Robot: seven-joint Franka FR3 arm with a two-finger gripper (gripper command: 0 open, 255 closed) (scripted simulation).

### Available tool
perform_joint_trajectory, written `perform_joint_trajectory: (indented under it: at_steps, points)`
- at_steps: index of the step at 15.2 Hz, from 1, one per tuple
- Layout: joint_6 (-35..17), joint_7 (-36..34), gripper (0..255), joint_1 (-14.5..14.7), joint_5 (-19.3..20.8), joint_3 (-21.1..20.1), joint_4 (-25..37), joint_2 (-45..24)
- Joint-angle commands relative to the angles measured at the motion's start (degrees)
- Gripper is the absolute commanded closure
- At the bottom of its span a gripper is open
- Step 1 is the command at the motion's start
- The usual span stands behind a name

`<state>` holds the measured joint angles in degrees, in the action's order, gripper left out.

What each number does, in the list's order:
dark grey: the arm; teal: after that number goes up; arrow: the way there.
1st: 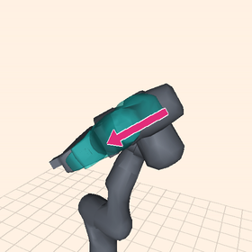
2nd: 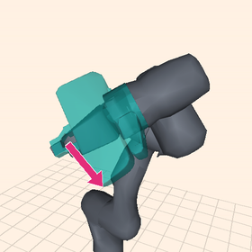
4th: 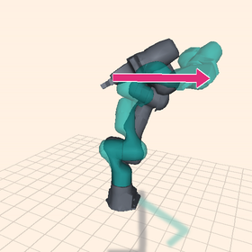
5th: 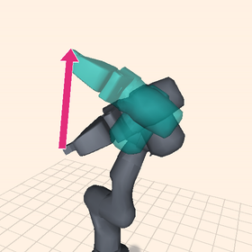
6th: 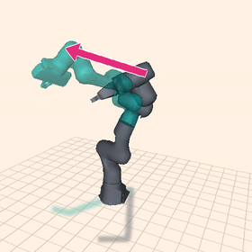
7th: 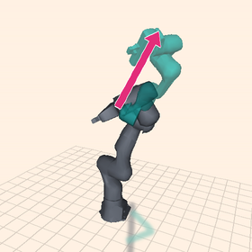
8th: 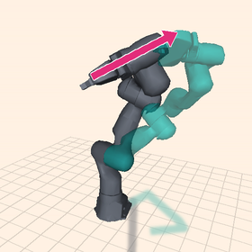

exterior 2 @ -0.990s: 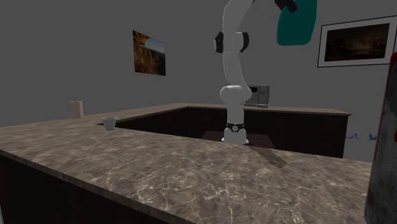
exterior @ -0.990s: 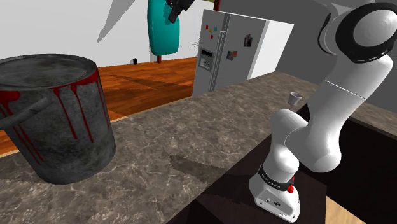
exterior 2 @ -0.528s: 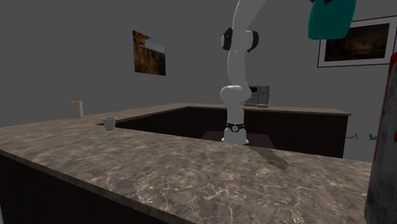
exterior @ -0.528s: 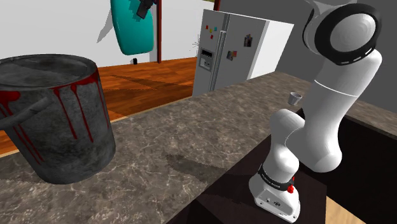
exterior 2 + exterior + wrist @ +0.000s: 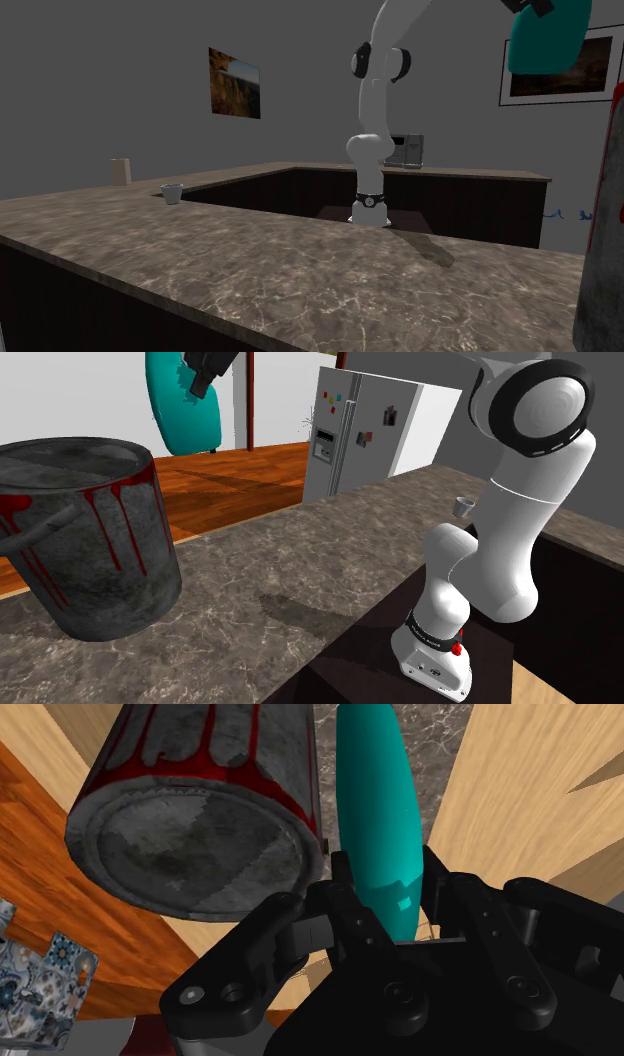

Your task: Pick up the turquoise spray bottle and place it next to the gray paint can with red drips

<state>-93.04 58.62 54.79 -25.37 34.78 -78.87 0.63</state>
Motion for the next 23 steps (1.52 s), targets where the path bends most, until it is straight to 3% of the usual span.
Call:
perform_joint_trajectory:
  at_steps: [1, 23]
  points:
    - [-1.8, 0.2, 255, 0.3, 0.7, -0.3, -2.5, 1.0]
    - [-19.4, 4.7, 255, 1.2, 2.9, -2.3, -25.3, 7.0]
